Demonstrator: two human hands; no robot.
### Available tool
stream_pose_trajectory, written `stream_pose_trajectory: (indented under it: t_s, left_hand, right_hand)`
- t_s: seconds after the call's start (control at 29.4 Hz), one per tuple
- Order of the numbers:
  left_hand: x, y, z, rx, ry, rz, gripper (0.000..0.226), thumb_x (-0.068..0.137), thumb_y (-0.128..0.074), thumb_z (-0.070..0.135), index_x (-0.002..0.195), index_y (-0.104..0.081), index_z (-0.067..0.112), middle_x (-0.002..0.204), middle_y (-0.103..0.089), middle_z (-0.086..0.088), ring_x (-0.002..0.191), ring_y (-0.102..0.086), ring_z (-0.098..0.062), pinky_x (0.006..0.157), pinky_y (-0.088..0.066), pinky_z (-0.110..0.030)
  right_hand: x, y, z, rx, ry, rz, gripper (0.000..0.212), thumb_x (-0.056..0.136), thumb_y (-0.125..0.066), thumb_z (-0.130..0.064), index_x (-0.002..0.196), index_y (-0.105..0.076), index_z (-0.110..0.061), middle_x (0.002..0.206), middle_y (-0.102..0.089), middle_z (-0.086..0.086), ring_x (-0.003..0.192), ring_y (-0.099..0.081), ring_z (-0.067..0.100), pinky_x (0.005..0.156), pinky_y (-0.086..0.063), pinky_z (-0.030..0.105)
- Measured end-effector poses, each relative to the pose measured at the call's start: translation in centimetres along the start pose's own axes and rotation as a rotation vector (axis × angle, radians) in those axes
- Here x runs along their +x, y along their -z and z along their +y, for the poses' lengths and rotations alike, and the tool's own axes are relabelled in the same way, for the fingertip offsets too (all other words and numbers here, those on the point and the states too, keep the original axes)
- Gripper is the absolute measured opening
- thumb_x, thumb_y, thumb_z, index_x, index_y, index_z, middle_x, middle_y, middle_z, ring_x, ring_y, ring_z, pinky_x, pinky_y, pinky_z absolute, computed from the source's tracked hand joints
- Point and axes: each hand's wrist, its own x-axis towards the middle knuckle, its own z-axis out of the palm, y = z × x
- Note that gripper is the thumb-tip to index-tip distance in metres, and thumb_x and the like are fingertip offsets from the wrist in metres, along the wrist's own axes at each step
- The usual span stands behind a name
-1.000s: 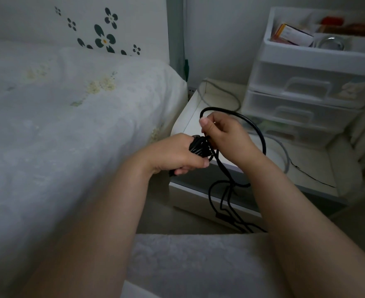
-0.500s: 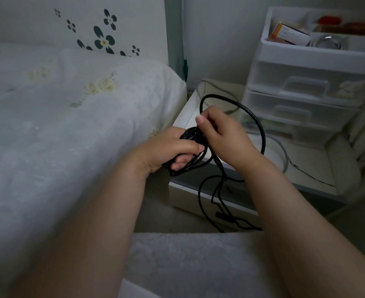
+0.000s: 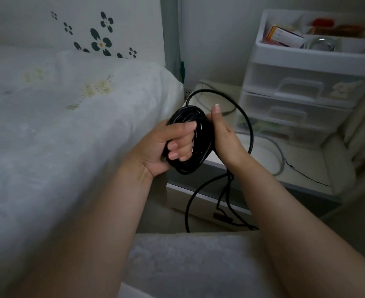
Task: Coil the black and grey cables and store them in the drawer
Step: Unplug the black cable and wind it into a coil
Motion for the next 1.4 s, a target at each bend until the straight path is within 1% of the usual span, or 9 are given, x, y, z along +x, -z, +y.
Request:
stream_pose_trajectory:
  t_s: [0.14,0.34,0.44,0.54,0.68,0.92,1.16,1.29,1.4]
  left_hand:
    - [-0.1,-0.6,-0.2,-0.004,-0.001,0.007,0.023,0.07,-0.058,0.013,0.085,-0.074,0.007,0.035,-0.038,0.009,0.033,-0.042,-0.006,0.044,-0.039,-0.02]
    - [0.0,-0.6,-0.1,-0.096,0.046,0.007,0.039,0.074,-0.045,0.006,0.102,-0.071,-0.003,0.036,-0.038,0.008,0.03,-0.04,-0.005,0.042,-0.042,-0.02]
    - [-0.1,-0.4,0.3,-0.22,-0.006,0.042,0.04,0.075,-0.044,0.008,0.104,-0.069,-0.005,0.04,-0.044,0.007,0.027,-0.036,-0.003,0.038,-0.037,-0.019]
    - [-0.2,0.5,0.9,-0.381,-0.086,0.02,0.042,0.074,-0.051,0.009,0.112,-0.062,-0.007,0.039,-0.045,0.006,0.028,-0.039,-0.005,0.039,-0.037,-0.018]
    - [-1.0,1.1,2.2,-0.482,-0.229,0.099,0.043,0.074,-0.054,0.01,0.113,-0.059,-0.009,0.037,-0.042,0.006,0.029,-0.039,-0.006,0.039,-0.035,-0.017]
    - [-2.0,2.6,4.3,-0.529,-0.438,0.44,0.039,0.076,-0.046,0.014,0.108,-0.061,-0.004,0.035,-0.036,0.007,0.029,-0.033,-0.007,0.039,-0.032,-0.016]
    - [-1.6,1.0,3.4,-0.42,-0.269,0.359,0.038,0.077,-0.044,0.016,0.104,-0.063,-0.003,0.034,-0.034,0.006,0.027,-0.03,-0.008,0.038,-0.029,-0.016]
    - [-1.6,0.6,3.2,-0.438,-0.25,0.331,0.04,0.077,-0.043,0.016,0.105,-0.063,-0.003,0.034,-0.034,0.006,0.027,-0.031,-0.008,0.039,-0.03,-0.016]
    - [-1.6,0.5,3.4,-0.453,-0.294,0.383,0.04,0.077,-0.043,0.015,0.108,-0.06,-0.003,0.034,-0.035,0.006,0.028,-0.032,-0.007,0.038,-0.03,-0.016]
  right_hand:
    - [0.1,-0.4,-0.1,0.092,-0.094,0.075,0.061,0.096,-0.018,-0.06,0.068,-0.064,-0.031,0.07,-0.066,-0.006,0.071,-0.063,0.011,0.062,-0.045,0.027]
    - [0.5,0.0,0.5,0.054,-0.135,-0.009,0.071,0.088,-0.016,-0.073,0.085,-0.068,-0.024,0.077,-0.067,0.008,0.071,-0.064,0.021,0.065,-0.05,0.033]
    - [1.0,0.9,0.5,-0.087,-0.041,-0.031,0.061,0.094,-0.022,-0.063,0.078,-0.057,-0.016,0.058,-0.046,-0.001,0.05,-0.042,0.008,0.052,-0.036,0.023]
    - [1.6,1.4,1.6,-0.445,0.075,-0.058,0.042,0.091,-0.035,-0.058,0.082,-0.053,-0.023,0.063,-0.05,-0.007,0.064,-0.049,0.014,0.061,-0.04,0.034]
    - [1.4,1.7,2.2,-0.735,-0.111,-0.06,0.028,0.095,-0.04,-0.045,0.095,-0.064,-0.031,0.088,-0.061,-0.007,0.085,-0.056,0.017,0.072,-0.046,0.033]
    - [-0.8,1.1,1.4,-0.55,-0.205,-0.727,0.039,0.092,-0.055,-0.04,0.128,-0.054,-0.026,0.126,-0.057,-0.01,0.114,-0.052,0.005,0.103,-0.039,0.026]
    - [-0.9,-2.4,1.0,0.206,-0.155,-0.243,0.022,0.097,-0.049,-0.027,0.103,-0.06,-0.01,0.089,-0.07,0.005,0.083,-0.069,0.015,0.08,-0.054,0.022]
    - [-0.5,-2.8,1.2,-0.053,-0.099,-0.088,0.027,0.1,-0.043,-0.025,0.091,-0.06,-0.007,0.065,-0.054,0.002,0.052,-0.051,0.014,0.052,-0.049,0.028]
    - [-1.0,-3.4,1.0,-0.24,-0.123,-0.222,0.018,0.098,-0.046,-0.026,0.101,-0.053,-0.009,0.061,-0.054,0.001,0.043,-0.052,0.016,0.046,-0.049,0.028]
